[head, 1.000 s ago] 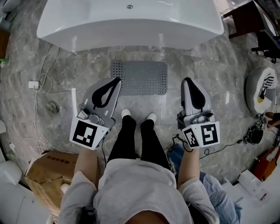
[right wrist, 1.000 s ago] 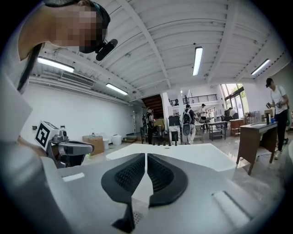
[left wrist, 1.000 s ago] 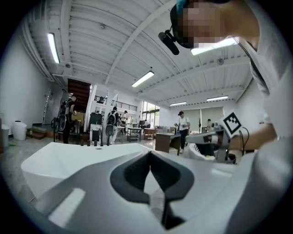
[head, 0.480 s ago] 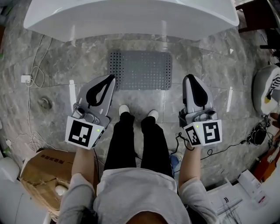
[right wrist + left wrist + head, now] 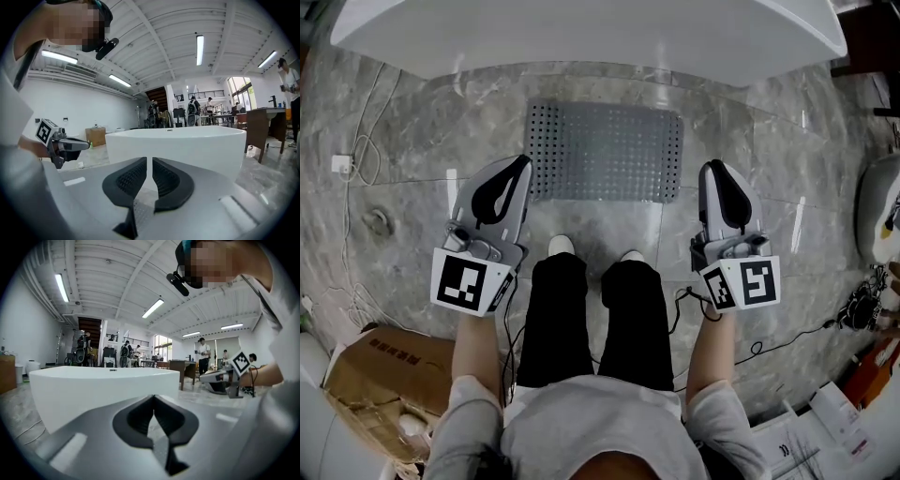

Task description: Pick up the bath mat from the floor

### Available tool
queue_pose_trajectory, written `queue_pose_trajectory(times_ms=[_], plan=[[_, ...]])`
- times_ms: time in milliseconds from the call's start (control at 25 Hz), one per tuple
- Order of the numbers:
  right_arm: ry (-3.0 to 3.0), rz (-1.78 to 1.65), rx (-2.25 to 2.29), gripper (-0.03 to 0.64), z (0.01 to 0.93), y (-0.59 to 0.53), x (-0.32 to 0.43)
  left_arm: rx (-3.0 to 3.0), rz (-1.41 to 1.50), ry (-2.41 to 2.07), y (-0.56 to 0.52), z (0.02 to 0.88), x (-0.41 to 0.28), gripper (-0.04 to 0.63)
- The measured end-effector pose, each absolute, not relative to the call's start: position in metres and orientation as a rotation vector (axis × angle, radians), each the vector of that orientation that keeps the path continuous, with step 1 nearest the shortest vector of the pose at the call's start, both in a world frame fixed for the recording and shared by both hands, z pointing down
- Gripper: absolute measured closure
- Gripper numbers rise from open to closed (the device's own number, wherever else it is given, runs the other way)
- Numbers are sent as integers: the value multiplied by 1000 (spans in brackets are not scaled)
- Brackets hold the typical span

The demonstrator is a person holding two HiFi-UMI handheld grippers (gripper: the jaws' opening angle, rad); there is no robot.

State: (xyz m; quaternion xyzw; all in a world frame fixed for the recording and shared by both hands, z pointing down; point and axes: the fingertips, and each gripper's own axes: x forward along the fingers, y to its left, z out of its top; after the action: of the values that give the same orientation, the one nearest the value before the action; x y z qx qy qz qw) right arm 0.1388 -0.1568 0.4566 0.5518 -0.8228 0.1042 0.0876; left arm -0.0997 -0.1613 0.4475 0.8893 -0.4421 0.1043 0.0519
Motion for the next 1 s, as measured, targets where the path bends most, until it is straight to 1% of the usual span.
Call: queue_pose_trajectory(times_ms=[560, 1000], plan=[[-2485, 287, 1625, 571, 646, -182, 154, 2704, 363, -1406, -183, 636, -108, 594], [-2494, 252, 1619, 563, 731, -192, 156, 2686, 349, -1458, -197, 721, -123, 594]])
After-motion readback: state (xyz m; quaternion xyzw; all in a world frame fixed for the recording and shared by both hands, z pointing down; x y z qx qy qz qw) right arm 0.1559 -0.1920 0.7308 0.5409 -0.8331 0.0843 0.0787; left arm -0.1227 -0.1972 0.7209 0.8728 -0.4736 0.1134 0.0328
